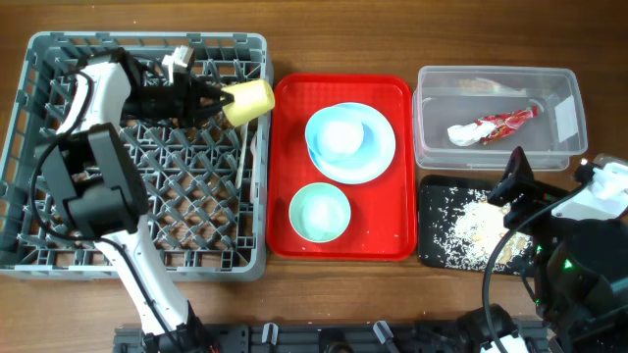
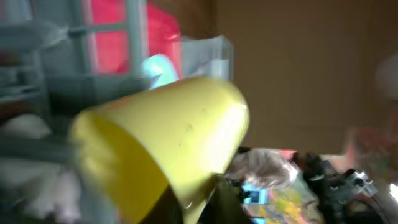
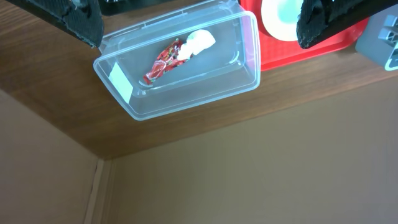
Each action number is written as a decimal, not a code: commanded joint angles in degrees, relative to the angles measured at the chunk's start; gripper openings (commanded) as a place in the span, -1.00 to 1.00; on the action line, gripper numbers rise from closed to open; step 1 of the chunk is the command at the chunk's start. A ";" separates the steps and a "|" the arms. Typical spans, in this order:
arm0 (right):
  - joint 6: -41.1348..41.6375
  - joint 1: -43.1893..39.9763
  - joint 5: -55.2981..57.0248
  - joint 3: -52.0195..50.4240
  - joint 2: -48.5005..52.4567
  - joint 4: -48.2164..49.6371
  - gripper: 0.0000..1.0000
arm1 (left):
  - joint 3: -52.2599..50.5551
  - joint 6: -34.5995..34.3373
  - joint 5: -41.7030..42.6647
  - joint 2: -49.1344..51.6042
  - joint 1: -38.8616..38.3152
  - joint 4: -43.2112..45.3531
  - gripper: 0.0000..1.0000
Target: Sort waste into correct bins and load items into the dishwasher rack
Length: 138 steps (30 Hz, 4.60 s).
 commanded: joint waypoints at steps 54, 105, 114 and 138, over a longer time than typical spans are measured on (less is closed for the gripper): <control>0.70 -0.13 0.92 0.50 -0.17 -0.04 0.99 | -0.59 -45.86 -77.72 -21.44 -25.55 24.35 -0.92; 0.72 -0.13 0.94 0.50 -0.17 -0.04 0.99 | -8.79 -58.42 -77.42 -25.86 -25.53 12.94 0.78; 0.70 -0.13 0.94 0.50 -0.17 -0.04 1.00 | -16.46 -65.75 -77.09 -25.77 -25.53 25.79 0.57; 0.70 -0.13 0.94 0.50 -0.17 -0.04 0.99 | -16.24 -65.70 -80.35 -32.41 -20.50 28.65 -0.69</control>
